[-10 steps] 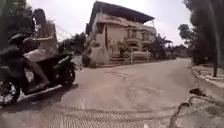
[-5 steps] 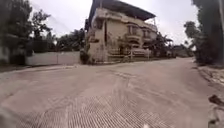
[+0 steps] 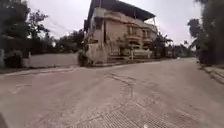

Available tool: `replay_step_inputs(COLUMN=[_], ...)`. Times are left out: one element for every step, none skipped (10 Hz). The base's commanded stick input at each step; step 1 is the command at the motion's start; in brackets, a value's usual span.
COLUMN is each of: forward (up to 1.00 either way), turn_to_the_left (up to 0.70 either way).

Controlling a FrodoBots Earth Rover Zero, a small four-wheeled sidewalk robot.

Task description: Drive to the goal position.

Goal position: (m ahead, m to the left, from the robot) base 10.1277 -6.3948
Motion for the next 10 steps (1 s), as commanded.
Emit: replay_step_inputs(forward=[1.0, 1.0, 1.0, 1.0, 1.0, 1.0, 1.0, 1.0, 1.0, 1.0], turn_to_the_left=[-0.38, -0.38, -0.21, -0.07, -0.01, 0.02, 0.02, 0.02, 0.02, 0.02])
